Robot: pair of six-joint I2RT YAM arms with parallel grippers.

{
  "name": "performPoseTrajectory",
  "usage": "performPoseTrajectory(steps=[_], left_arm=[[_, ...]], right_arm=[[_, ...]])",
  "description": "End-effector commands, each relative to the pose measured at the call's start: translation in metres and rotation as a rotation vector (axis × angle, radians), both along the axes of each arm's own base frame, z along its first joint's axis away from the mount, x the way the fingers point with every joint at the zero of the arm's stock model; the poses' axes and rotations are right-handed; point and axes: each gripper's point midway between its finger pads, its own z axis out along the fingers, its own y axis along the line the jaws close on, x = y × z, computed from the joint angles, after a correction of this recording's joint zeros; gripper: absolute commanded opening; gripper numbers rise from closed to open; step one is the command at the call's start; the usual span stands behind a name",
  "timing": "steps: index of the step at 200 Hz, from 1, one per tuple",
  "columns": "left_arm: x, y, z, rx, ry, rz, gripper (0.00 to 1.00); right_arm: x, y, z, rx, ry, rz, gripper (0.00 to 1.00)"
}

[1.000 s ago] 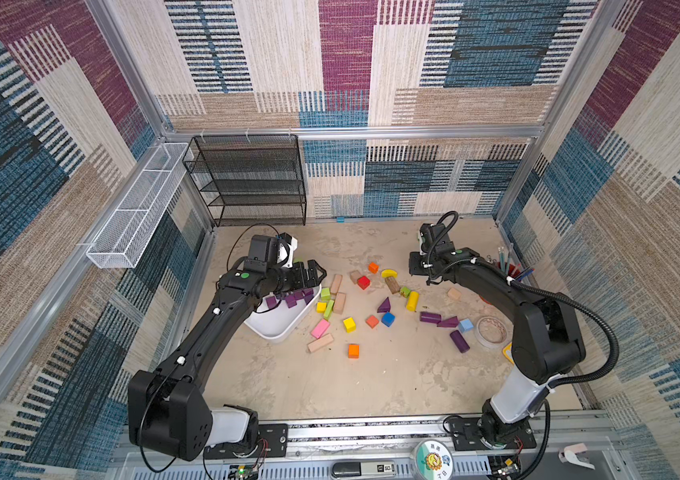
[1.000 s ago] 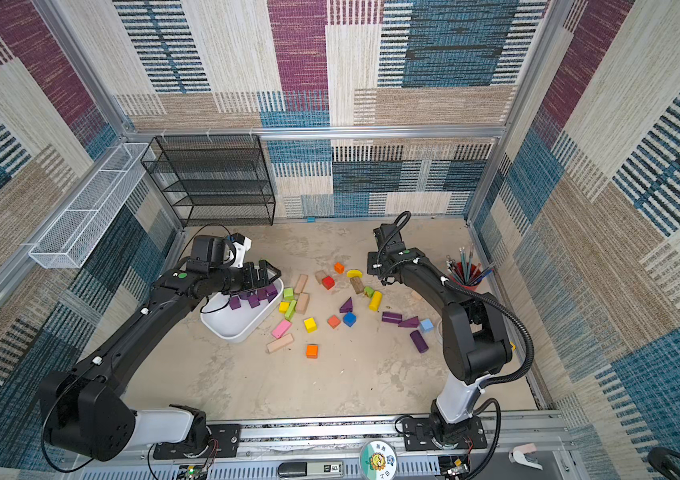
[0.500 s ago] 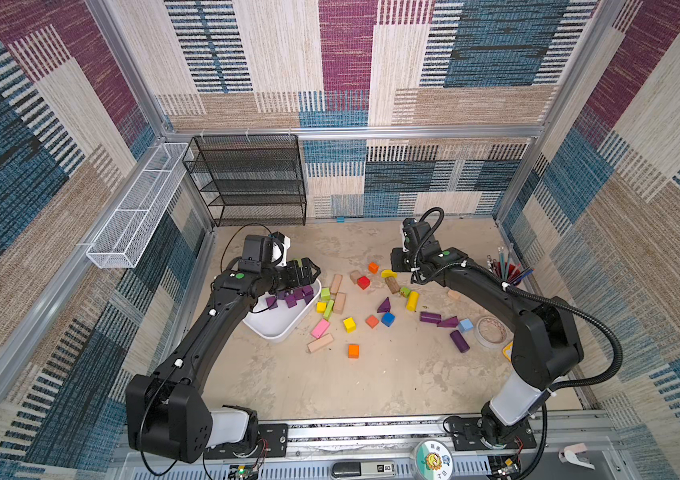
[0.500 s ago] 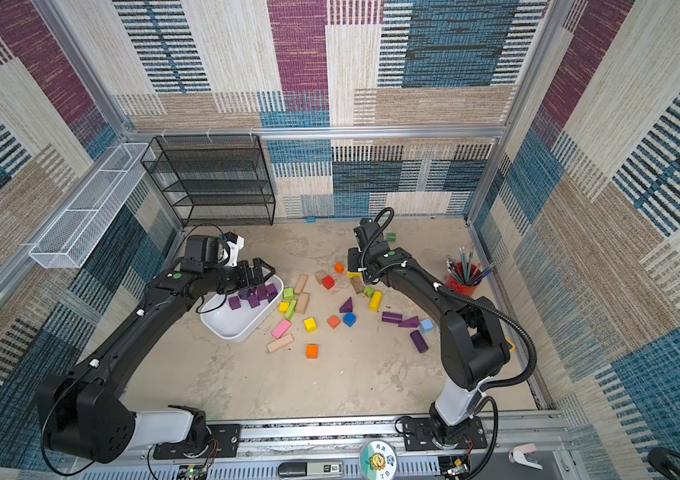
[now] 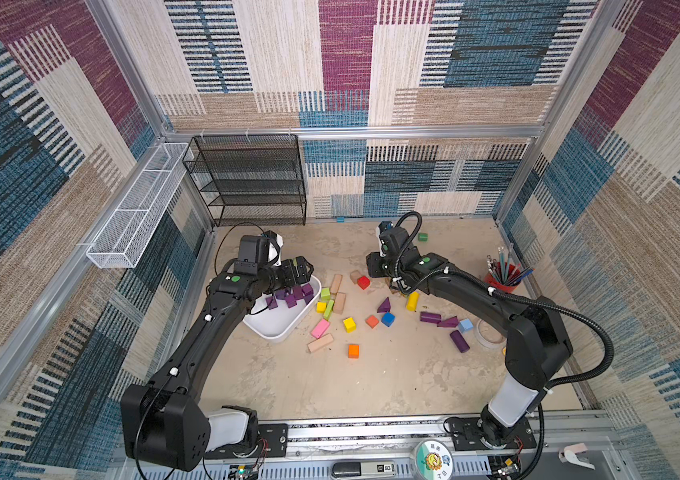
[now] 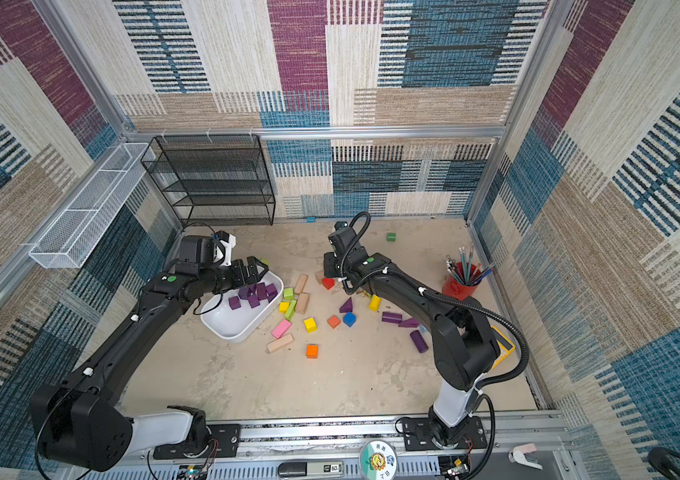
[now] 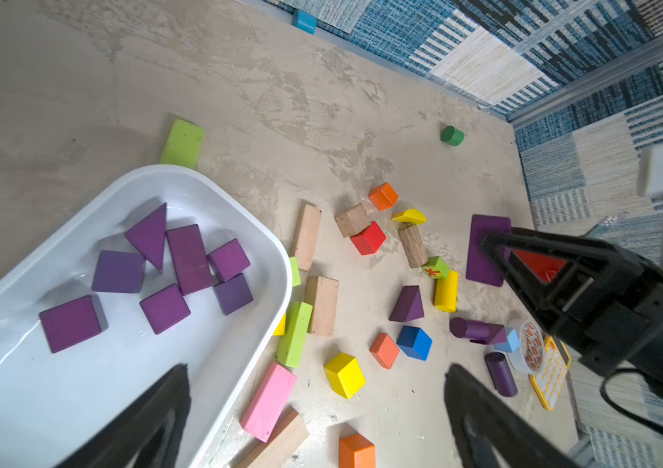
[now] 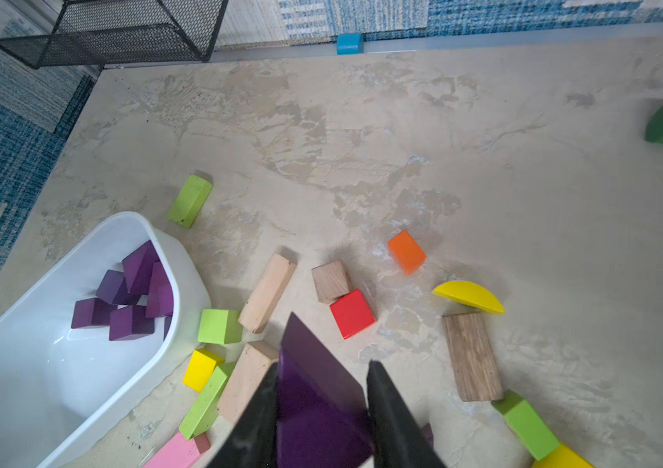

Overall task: Pick purple bricks into the storage bin
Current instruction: Place the building block in the storage box.

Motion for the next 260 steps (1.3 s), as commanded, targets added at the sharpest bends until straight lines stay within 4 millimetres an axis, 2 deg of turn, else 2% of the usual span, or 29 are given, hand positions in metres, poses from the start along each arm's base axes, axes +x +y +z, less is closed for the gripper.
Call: performPoseTrajectory(steps=[1,44,82,130,198,225,236,245,248,260], left_arm=[[0.003,0.005,0.002,0.012,-0.009,0.034,0.99],[0.002,0.013,0.01,0.037,-0.038,0.064,0.99],[0.0,0.028,0.021,0.084,-0.081,0.13,0.99],[-0.006,0.048,0.04,0.152,-0.16,0.201,0.99],[-0.016,0.061,0.065,0.188,-0.265,0.241,0.99],[-0.024,0.071,0.083,0.199,-0.345,0.281,0.99],[-0.027,0.077,0.086,0.215,-0.371,0.303,0.99],[-0.029,0.081,0.088,0.226,-0.386,0.322,0.99],[-0.029,0.082,0.089,0.231,-0.389,0.327,0.99],[-0.03,0.086,0.09,0.243,-0.394,0.341,0.99]], right_arm=[[0.004,0.015,0.008,0.041,-0.036,-0.008,0.36],[-0.006,0.043,0.008,0.055,-0.04,0.038,0.36],[-0.014,0.069,0.012,0.074,-0.05,0.08,0.36],[-0.029,0.098,0.016,0.096,-0.063,0.132,0.36],[-0.05,0.136,0.024,0.117,-0.083,0.205,0.36],[-0.063,0.157,0.028,0.13,-0.09,0.25,0.36],[-0.07,0.168,0.027,0.127,-0.089,0.272,0.36],[-0.077,0.175,0.019,0.112,-0.076,0.289,0.36],[-0.077,0.181,0.027,0.125,-0.089,0.296,0.36],[-0.083,0.193,0.023,0.122,-0.082,0.321,0.36]])
